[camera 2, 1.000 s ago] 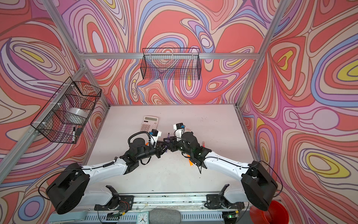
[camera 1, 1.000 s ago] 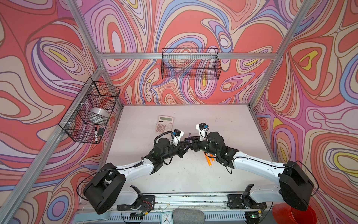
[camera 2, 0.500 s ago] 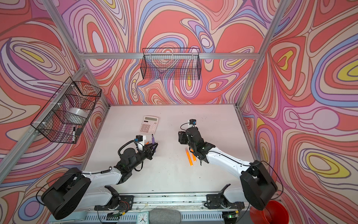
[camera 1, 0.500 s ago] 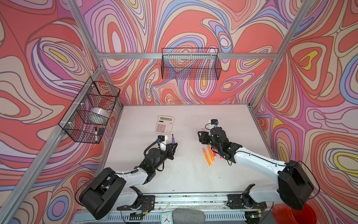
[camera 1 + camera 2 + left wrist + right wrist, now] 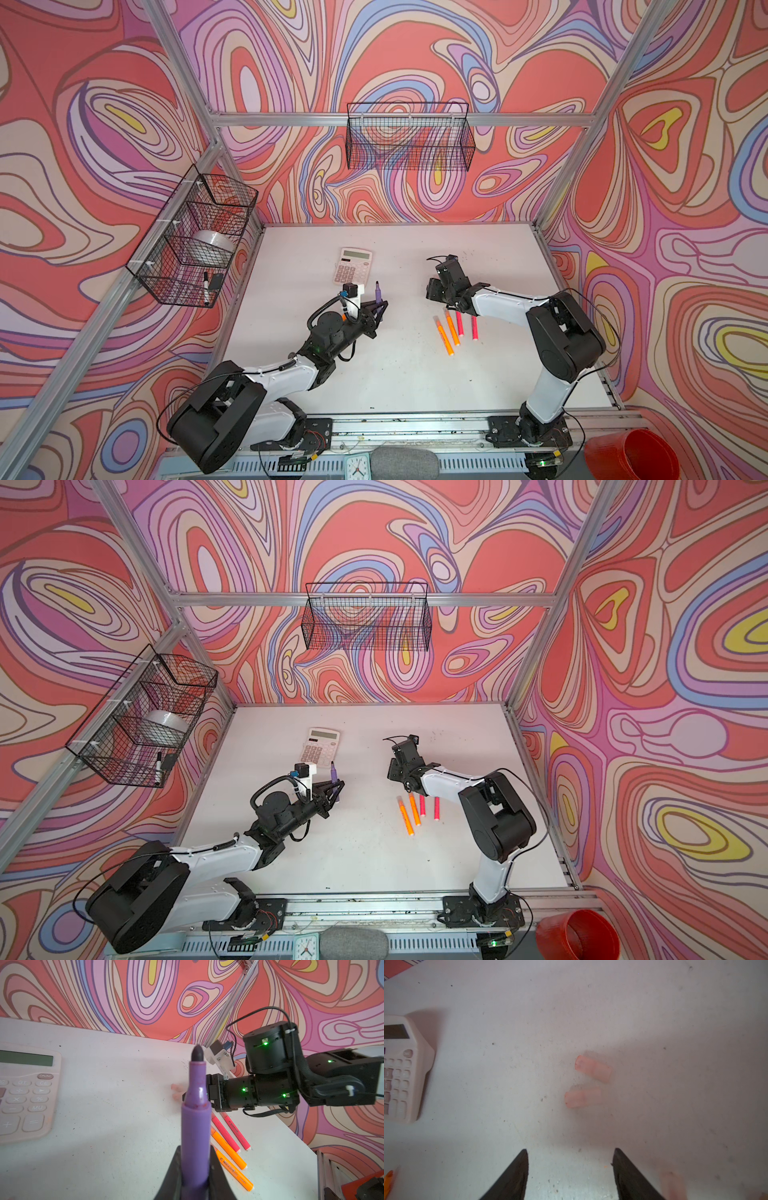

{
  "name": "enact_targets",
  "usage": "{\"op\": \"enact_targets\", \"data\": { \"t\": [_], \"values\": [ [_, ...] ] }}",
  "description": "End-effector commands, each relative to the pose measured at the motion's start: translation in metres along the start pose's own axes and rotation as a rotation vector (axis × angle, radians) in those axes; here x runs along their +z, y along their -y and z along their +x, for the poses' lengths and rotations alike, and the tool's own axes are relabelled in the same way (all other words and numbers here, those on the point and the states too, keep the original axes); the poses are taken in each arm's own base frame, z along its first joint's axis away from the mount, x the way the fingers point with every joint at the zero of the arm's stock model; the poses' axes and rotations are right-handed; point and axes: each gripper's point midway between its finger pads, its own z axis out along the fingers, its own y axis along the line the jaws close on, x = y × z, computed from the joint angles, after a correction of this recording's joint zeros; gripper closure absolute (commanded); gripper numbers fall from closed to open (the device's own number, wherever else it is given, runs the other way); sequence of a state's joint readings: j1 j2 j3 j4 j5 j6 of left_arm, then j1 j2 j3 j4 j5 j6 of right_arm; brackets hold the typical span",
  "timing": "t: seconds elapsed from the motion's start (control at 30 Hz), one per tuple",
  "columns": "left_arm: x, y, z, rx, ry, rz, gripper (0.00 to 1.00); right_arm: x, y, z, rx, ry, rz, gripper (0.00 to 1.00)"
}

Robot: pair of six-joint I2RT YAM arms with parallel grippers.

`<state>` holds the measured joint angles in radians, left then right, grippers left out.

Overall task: Insert the pens into the pen caps
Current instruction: 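Move the right gripper over the loose pink caps while left holds marker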

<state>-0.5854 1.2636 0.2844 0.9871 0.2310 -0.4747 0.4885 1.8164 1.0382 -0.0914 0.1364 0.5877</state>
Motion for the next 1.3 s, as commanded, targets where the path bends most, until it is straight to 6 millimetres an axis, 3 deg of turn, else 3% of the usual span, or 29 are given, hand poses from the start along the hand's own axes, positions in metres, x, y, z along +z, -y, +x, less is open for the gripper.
{"op": "enact_targets", "data": {
  "t": [0.0,0.3,0.7,1.27],
  "values": [
    [0.003,0.012,-0.014,0.008,0.033,0.046,1.0,0.008,-0.001,0.003,0.008,-0.036,-0.005,0.34],
    [0.004,0.013,-0.014,0.001,0.029,0.053,1.0,0.043,0.004,0.004,-0.014,-0.071,0.055,0.34],
    [0.003,0.015,-0.016,-0.006,0.031,0.061,1.0,0.07,0.001,0.002,-0.05,-0.094,0.083,0.35],
    [0.002,0.018,-0.016,-0.014,0.029,0.073,1.0,0.081,0.022,0.001,-0.135,-0.143,0.241,0.57]
  ]
}}
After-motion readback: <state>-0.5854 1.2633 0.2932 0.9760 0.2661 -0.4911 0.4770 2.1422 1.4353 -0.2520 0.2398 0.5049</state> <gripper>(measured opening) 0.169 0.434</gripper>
